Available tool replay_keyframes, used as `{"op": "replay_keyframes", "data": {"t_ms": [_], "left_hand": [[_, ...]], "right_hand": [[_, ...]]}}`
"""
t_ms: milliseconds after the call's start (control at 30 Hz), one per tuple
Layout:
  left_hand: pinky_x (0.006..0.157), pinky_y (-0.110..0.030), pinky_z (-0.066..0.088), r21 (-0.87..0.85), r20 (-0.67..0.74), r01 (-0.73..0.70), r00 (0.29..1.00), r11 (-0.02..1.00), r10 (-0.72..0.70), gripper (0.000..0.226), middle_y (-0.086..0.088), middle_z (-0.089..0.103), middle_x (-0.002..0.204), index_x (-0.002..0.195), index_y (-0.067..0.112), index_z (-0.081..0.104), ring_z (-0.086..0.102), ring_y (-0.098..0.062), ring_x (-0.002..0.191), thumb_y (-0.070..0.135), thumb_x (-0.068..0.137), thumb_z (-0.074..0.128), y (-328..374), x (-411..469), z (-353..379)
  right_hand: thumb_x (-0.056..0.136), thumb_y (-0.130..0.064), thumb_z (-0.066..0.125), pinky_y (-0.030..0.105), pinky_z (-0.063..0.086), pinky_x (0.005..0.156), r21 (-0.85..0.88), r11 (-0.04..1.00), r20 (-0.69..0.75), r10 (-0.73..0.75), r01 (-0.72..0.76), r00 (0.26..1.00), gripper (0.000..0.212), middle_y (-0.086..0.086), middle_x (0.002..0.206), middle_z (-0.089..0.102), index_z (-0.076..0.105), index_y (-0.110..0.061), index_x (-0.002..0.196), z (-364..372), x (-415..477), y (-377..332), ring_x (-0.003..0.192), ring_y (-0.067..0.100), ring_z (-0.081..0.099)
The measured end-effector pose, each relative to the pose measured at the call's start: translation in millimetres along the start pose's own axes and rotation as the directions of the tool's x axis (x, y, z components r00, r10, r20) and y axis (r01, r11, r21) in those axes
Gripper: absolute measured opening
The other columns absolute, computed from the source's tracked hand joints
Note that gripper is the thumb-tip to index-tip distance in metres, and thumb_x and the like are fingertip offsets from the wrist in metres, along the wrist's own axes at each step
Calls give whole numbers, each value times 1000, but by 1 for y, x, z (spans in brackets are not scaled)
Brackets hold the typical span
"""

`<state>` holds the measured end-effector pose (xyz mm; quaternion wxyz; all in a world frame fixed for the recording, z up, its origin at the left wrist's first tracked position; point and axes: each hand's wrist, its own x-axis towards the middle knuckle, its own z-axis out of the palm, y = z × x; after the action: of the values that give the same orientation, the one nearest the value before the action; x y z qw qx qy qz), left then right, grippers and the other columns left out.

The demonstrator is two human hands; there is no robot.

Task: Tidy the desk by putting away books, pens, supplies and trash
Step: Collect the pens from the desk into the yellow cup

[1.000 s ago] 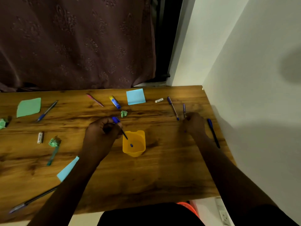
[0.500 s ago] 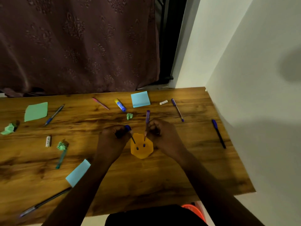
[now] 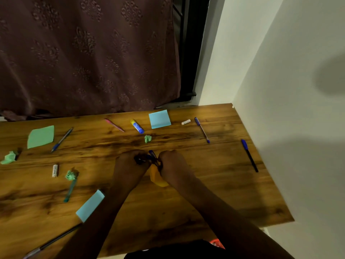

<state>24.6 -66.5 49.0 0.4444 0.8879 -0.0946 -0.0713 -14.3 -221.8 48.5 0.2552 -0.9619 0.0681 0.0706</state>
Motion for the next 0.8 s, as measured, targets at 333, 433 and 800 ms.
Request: {"op": "replay_keyframes", "data": {"t_ms": [333, 433, 800], "left_hand": [[73, -21, 52, -8, -56, -186, 981, 983, 185, 27, 9, 70, 91, 110, 18, 72, 66, -5, 85, 6, 85, 72, 64, 12, 9], [71, -15, 50, -40, 15, -227, 974, 973, 227, 20, 17, 68, 85, 99, 26, 71, 66, 0, 81, 11, 86, 74, 90, 19, 36], [70, -13, 44, 51, 216, -205, 958, 977, 189, 14, 13, 66, 93, 101, 24, 73, 58, 3, 79, 22, 87, 75, 124, 56, 153]], "right_hand": [[92, -18, 70, 27, 57, 87, 271, 961, -274, 130, -53, 953, 20, -4, 106, 75, 74, -20, 111, -68, -23, 61, 96, 9, 68], [91, -16, 72, 24, 58, 83, 323, 941, -341, 217, -103, 915, 20, -5, 105, 76, 76, -19, 110, -83, -29, 95, 92, 7, 70], [96, -28, 65, 23, 48, 85, 175, 899, -295, 438, -402, 850, 41, 5, 127, 69, 61, -16, 136, -107, -45, 208, 111, 20, 66]]}}
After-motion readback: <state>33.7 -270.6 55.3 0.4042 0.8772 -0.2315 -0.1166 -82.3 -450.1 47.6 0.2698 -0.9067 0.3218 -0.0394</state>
